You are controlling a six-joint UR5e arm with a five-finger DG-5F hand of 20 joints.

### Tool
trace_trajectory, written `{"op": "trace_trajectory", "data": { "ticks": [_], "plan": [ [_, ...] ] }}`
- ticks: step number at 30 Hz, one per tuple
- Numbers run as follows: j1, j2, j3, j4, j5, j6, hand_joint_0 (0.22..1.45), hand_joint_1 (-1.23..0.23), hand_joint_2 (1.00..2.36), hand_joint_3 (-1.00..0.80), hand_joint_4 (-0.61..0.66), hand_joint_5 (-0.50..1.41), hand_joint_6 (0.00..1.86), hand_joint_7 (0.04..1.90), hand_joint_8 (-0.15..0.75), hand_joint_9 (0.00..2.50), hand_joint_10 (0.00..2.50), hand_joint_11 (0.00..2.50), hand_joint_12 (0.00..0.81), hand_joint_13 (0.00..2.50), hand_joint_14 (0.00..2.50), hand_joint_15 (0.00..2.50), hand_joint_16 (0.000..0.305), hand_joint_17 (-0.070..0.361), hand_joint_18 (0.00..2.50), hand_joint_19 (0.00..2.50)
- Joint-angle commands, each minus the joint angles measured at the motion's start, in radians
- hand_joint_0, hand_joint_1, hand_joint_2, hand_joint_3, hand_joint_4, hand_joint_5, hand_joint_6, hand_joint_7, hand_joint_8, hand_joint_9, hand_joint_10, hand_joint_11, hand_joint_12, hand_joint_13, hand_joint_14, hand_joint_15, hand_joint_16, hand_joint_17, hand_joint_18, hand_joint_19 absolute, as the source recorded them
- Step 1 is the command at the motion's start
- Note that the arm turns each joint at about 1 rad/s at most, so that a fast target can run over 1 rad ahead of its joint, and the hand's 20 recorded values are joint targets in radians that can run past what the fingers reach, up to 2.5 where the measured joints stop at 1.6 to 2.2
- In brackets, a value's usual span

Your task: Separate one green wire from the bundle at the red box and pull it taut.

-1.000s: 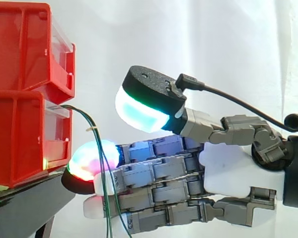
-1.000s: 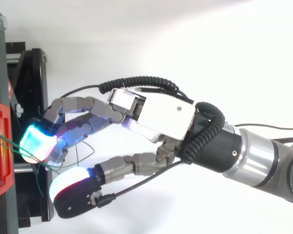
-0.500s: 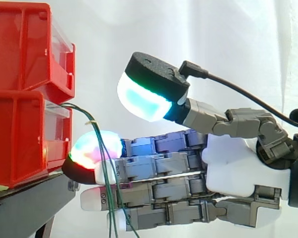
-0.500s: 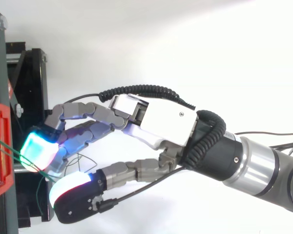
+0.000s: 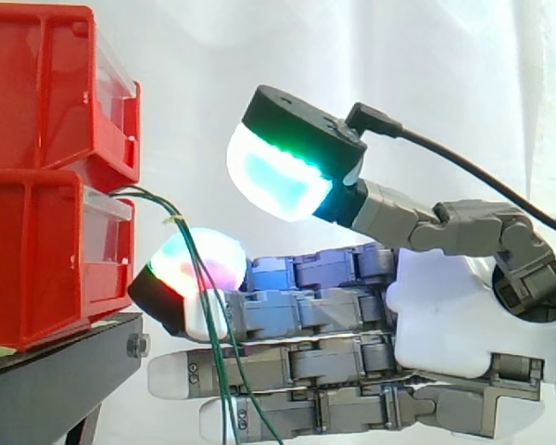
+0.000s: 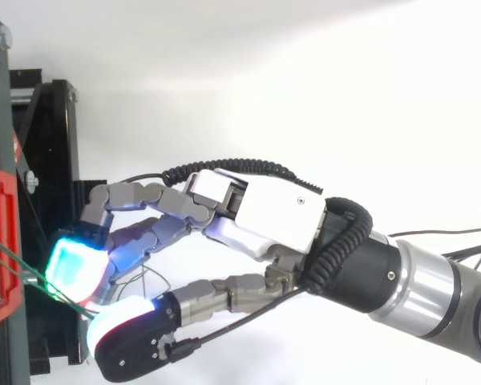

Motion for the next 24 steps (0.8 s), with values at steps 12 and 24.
{"op": "trace_trajectory", "data": {
  "ticks": [12,24],
  "plan": [
    [-0.008,-0.098,0.029,0.066,0.007,0.025,0.55,-0.69,1.00,-0.50,0.25,-0.11,0.50,1.00,0.263,1.03,0.02,0.57,0.359,0.93,0.02,0.47,0.047,0.106,0.74,0.45],
    [-0.011,-0.123,0.054,0.065,0.004,0.049,0.54,-0.69,1.00,-0.50,0.24,-0.14,0.50,0.95,0.260,0.91,0.01,0.57,0.364,0.92,0.02,0.48,0.049,0.110,0.75,0.45]
  ]
}}
